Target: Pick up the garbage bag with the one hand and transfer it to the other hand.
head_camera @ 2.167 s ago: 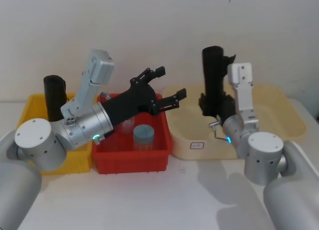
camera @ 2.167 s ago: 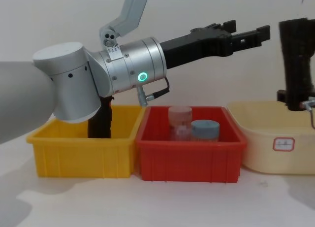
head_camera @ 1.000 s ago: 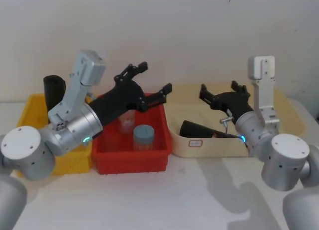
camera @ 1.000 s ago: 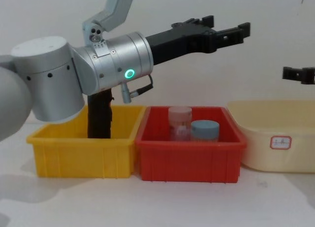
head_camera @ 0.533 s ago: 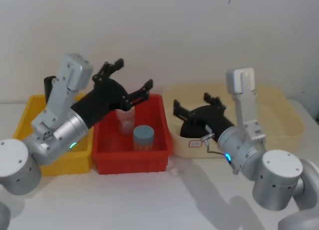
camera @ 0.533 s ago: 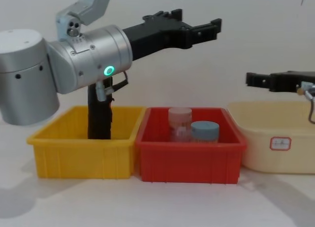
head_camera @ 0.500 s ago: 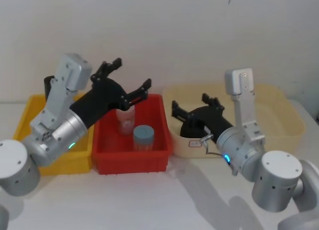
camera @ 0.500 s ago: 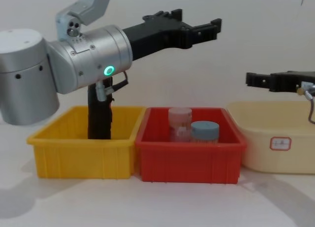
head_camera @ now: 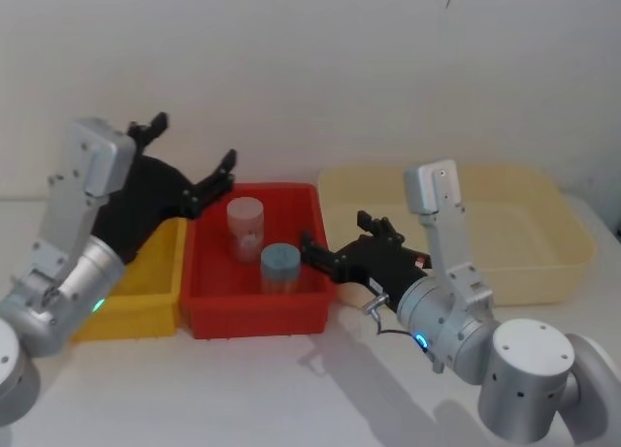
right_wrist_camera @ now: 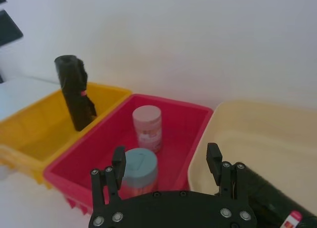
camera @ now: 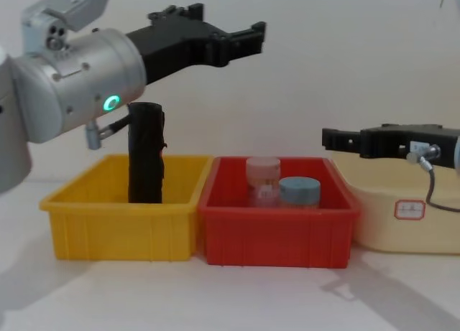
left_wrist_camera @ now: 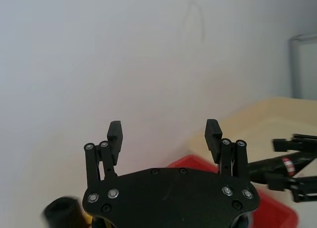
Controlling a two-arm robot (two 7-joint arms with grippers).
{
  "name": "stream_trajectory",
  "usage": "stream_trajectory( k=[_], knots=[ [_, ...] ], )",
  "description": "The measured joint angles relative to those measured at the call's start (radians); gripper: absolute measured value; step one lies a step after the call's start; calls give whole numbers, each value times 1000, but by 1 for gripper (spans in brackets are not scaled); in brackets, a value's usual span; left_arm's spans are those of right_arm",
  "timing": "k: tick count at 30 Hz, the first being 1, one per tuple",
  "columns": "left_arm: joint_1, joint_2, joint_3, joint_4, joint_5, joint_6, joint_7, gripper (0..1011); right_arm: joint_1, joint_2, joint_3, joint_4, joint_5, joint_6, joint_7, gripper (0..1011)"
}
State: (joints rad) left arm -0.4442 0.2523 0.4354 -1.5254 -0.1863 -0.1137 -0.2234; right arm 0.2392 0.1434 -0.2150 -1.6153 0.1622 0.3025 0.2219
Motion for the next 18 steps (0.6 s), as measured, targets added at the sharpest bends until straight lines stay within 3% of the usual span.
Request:
stream_trajectory(
  k=[11, 18],
  knots=[
    [111, 32, -59, -123, 67, 41, 133, 1001, -8, 7, -30, -6, -2, 10, 4, 1004],
    [197, 49, -111, -205, 111, 67, 224, 1002, 7, 17, -60, 14, -35, 0, -1, 1004]
  ],
)
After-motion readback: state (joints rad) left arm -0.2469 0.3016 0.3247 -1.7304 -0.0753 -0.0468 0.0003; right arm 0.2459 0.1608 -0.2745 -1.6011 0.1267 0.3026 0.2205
